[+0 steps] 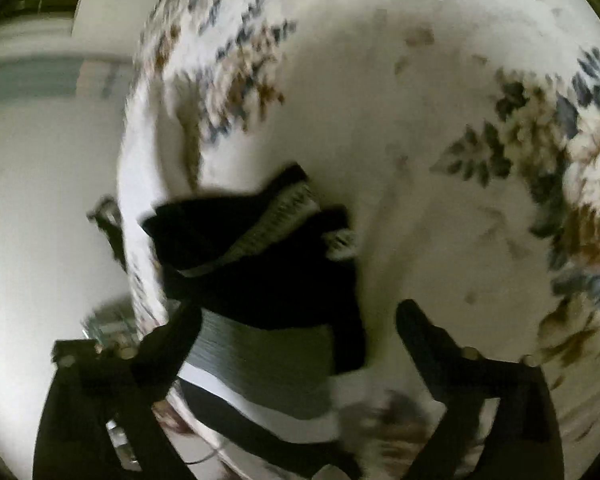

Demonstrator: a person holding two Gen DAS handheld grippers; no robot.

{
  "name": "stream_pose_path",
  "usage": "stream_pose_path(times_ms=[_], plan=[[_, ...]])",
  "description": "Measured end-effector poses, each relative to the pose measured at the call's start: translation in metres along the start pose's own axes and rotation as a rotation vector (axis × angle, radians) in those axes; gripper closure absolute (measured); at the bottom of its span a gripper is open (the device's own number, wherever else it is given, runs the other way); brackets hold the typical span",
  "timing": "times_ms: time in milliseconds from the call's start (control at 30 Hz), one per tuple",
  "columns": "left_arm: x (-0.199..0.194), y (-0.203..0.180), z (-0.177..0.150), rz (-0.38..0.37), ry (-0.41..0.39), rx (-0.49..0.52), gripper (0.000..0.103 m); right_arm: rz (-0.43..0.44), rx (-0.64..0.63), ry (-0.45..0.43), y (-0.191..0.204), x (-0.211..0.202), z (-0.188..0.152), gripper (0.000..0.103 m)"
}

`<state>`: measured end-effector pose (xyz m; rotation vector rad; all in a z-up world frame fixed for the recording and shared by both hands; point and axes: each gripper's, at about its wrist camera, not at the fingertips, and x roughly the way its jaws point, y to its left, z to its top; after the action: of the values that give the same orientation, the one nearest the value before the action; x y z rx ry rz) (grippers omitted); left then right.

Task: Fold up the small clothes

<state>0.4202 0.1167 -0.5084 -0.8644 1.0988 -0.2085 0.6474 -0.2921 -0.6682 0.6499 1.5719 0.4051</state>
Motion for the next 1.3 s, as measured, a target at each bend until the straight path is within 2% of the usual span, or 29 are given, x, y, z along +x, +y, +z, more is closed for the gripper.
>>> stream_pose_path(times_ms=[133,267,367,500,633,667,700,733,767,800,900,967,1067,1133,1167,1200,1267,1300], plan=[[-0.01,0.028,-0.071,-0.06,0.038,-0.137,0.029,0.07,-0.025,0.122,-0.018,0.031,0.008,0.002],[0.018,0.043,-0.118,-0.138,0.038,-0.259,0.025,0.143,-0.049,0.228,-0.027,0.062,0.018,0.002],[0.046,0.044,-0.127,-0.216,0.036,-0.342,0.025,0.176,-0.04,0.259,-0.029,0.074,0.024,0.0],[0.08,0.041,-0.122,-0.222,-0.001,-0.347,0.025,0.212,-0.027,0.275,-0.03,0.081,0.029,0.0],[0.094,0.047,-0.106,-0.252,-0.057,-0.442,0.024,0.238,-0.022,0.263,-0.025,0.083,0.027,0.003],[0.092,0.045,-0.104,-0.255,-0.063,-0.446,0.025,0.246,-0.025,0.257,-0.023,0.084,0.025,0.015],[0.089,0.044,-0.103,-0.255,-0.068,-0.446,0.041,0.247,-0.03,0.25,-0.02,0.084,0.021,0.027],[0.085,0.044,-0.101,-0.249,-0.072,-0.443,0.052,0.233,-0.033,0.239,-0.019,0.085,0.017,0.046],[0.079,0.045,-0.099,-0.257,-0.075,-0.443,0.056,0.234,-0.025,0.224,-0.02,0.086,0.01,0.062],[0.073,0.047,-0.095,-0.26,-0.077,-0.44,0.061,0.246,-0.011,0.209,-0.022,0.085,0.006,0.064],[0.054,0.049,-0.076,-0.255,-0.069,-0.41,0.065,0.293,0.06,0.123,-0.032,0.067,-0.02,0.072],[0.042,0.046,-0.055,-0.232,-0.057,-0.351,0.065,0.31,0.108,0.079,-0.038,0.052,-0.049,0.077],[0.021,0.044,-0.017,-0.201,-0.038,-0.247,0.065,0.33,0.199,0.042,-0.048,0.034,-0.116,0.082],[0.019,0.043,0.008,-0.18,0.013,-0.188,0.065,0.328,0.28,0.051,-0.054,0.033,-0.188,0.088],[0.02,0.041,0.019,-0.148,0.044,-0.147,0.062,0.324,0.308,0.058,-0.057,0.036,-0.212,0.088],[0.02,0.042,0.023,-0.112,0.071,-0.104,0.051,0.31,0.35,0.069,-0.06,0.041,-0.242,0.088],[0.019,0.043,0.027,-0.045,0.104,-0.025,0.03,0.305,0.426,0.059,-0.07,0.051,-0.278,0.086],[0.019,0.042,0.026,-0.02,0.112,0.0,0.03,0.294,0.451,0.044,-0.078,0.052,-0.287,0.083]])
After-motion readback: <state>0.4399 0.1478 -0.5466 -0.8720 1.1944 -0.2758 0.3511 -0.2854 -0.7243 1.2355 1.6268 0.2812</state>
